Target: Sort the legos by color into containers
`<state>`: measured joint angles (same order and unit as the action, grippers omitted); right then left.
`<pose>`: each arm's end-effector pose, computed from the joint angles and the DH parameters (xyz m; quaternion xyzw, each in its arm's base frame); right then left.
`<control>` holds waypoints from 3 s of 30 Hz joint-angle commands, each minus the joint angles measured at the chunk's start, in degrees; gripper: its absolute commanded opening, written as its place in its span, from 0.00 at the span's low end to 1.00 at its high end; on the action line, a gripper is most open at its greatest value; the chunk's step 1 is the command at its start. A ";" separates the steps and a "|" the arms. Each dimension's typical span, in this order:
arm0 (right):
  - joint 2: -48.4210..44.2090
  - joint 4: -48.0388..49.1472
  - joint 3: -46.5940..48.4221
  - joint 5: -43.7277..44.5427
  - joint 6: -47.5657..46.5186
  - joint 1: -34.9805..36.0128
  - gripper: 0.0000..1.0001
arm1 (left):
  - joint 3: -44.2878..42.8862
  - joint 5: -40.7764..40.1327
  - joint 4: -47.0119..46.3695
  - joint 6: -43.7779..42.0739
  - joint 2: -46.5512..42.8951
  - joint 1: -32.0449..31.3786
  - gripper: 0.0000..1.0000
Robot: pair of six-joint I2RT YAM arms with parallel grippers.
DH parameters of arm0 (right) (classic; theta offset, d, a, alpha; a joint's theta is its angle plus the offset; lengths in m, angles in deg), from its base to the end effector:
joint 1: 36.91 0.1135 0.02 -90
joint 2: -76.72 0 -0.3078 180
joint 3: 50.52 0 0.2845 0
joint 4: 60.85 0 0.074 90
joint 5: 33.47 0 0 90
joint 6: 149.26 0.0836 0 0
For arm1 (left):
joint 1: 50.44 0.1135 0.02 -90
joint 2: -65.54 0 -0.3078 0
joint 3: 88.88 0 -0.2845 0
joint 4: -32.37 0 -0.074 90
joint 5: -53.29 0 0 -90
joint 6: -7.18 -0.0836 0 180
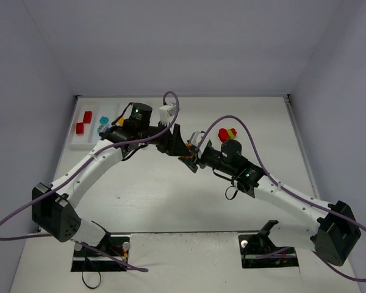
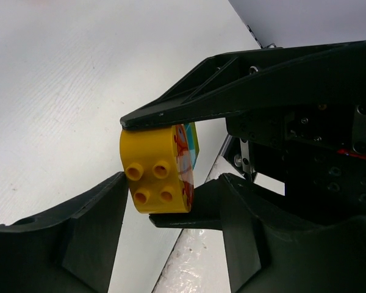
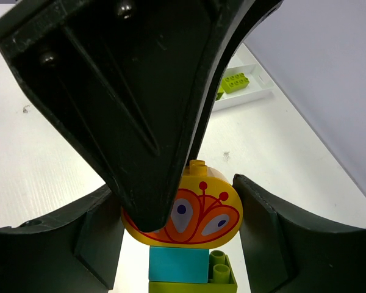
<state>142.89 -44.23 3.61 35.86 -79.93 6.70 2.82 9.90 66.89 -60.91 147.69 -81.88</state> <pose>0.2154 0.2460 0.3479 -0.4666 0.4949 0.2630 0.6842 0.2895 -0.2482 0.3864 0.2675 0.7692 -0.5148 0.2679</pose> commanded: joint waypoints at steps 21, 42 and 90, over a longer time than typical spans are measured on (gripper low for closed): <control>-2.00 3.02 1.64 3.43 0.45 0.07 0.98 | 1.15 0.85 -2.84 -2.84 -2.87 -0.46 0.00; -4.03 1.26 -3.72 6.34 1.24 -0.64 0.90 | 1.59 1.90 -5.65 -0.29 -3.22 1.38 0.00; -2.53 7.24 -9.87 2.30 3.53 -4.33 0.00 | -5.61 -20.87 3.49 -5.12 0.97 27.21 0.01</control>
<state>141.47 -42.38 -6.38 39.12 -77.31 2.49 1.34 3.98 70.37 -63.71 145.84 -58.69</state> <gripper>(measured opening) 0.481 0.305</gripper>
